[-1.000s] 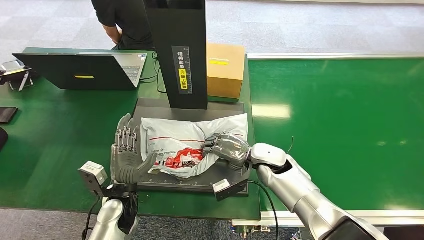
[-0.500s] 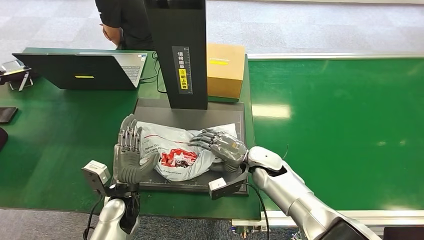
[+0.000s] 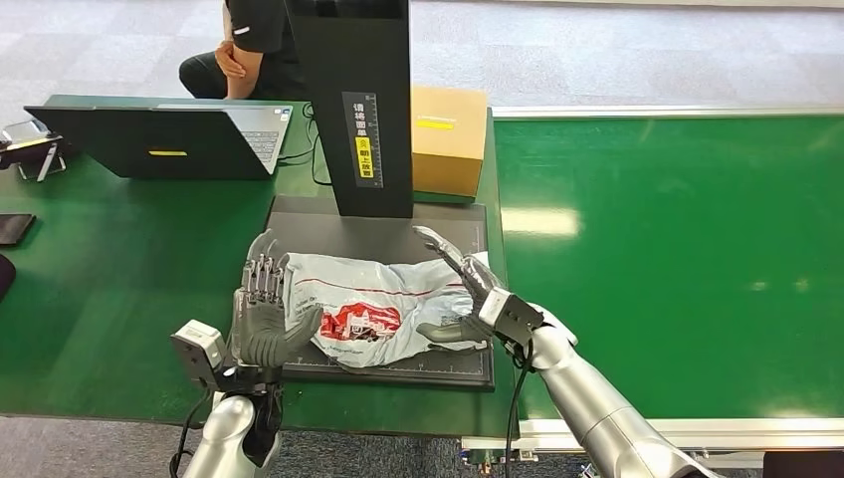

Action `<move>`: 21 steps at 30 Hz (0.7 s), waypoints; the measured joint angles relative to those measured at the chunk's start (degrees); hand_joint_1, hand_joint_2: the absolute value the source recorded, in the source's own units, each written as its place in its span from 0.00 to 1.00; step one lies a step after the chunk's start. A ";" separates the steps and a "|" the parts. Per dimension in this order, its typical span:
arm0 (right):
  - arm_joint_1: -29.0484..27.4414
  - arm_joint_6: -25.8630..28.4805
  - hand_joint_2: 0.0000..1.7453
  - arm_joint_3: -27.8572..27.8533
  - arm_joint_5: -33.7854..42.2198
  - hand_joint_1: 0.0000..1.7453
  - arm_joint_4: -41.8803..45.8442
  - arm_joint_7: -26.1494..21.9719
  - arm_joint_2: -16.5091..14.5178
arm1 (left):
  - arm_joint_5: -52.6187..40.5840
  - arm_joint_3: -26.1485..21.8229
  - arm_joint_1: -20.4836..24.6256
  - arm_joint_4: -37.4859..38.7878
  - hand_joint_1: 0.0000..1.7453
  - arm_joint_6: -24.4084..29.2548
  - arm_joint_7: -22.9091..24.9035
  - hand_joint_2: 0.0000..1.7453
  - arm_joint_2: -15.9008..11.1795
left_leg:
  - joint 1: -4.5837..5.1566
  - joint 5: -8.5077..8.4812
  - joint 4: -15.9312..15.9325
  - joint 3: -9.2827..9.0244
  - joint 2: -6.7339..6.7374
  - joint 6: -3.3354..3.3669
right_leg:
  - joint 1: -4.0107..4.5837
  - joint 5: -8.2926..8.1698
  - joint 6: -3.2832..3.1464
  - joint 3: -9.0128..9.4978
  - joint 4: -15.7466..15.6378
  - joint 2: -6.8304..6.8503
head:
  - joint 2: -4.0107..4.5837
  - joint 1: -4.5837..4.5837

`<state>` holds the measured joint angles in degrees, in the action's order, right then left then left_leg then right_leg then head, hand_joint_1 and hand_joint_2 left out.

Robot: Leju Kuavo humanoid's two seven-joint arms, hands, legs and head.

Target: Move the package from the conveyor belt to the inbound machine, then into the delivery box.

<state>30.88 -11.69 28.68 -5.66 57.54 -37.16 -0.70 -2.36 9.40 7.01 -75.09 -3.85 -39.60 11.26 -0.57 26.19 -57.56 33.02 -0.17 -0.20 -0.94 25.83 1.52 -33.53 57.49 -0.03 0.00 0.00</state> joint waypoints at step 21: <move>-15.11 -7.56 1.00 -27.50 15.54 0.00 12.33 0.45 -0.78 | -1.43 -0.10 -1.00 0.52 0.00 0.22 -0.07 1.00 -0.46 | 0.01 0.03 0.00 0.03 -0.08 -0.01 | -0.01 0.02 -0.01 -0.01 -0.02 0.07 | 0.00 0.01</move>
<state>15.77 -19.26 1.18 9.88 69.87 -36.70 -1.48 -3.79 9.30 6.02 -74.57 -3.63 -39.67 10.80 -0.56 26.21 -57.56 33.05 -0.24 -0.20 -0.95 25.85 1.51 -33.54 57.48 0.04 0.00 0.01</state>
